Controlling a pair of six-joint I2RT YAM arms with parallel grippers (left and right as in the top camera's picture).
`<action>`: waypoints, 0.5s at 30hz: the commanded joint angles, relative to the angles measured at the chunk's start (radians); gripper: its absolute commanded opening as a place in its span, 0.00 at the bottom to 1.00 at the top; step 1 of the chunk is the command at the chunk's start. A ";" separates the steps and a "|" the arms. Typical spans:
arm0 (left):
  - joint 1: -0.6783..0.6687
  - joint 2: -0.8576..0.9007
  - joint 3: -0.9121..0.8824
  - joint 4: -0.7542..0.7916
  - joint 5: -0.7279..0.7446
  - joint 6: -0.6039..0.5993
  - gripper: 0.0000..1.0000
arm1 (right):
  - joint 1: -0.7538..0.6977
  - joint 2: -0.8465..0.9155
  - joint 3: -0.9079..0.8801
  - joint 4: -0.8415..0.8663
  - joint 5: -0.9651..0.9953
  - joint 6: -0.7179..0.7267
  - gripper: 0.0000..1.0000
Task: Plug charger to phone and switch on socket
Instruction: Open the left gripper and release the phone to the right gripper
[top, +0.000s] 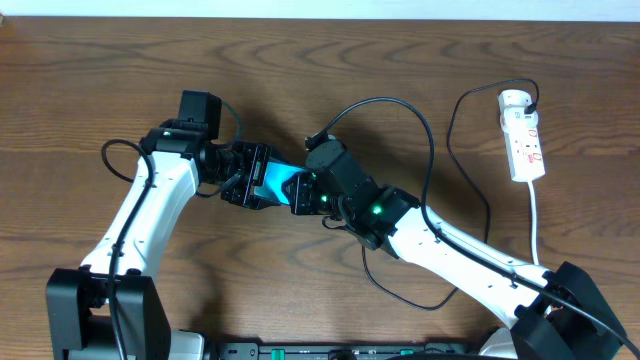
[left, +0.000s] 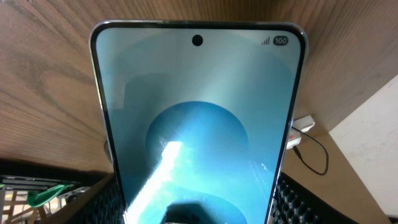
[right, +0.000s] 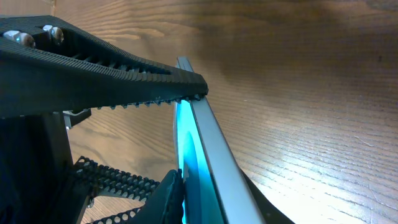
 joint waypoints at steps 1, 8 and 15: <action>-0.004 -0.007 0.013 0.002 0.034 -0.005 0.07 | 0.005 -0.001 0.014 0.002 0.012 -0.002 0.21; -0.004 -0.007 0.013 0.002 0.034 -0.005 0.07 | 0.005 -0.001 0.014 0.002 0.012 -0.002 0.21; -0.004 -0.007 0.013 0.002 0.034 -0.005 0.07 | 0.005 -0.001 0.014 0.002 0.012 -0.002 0.14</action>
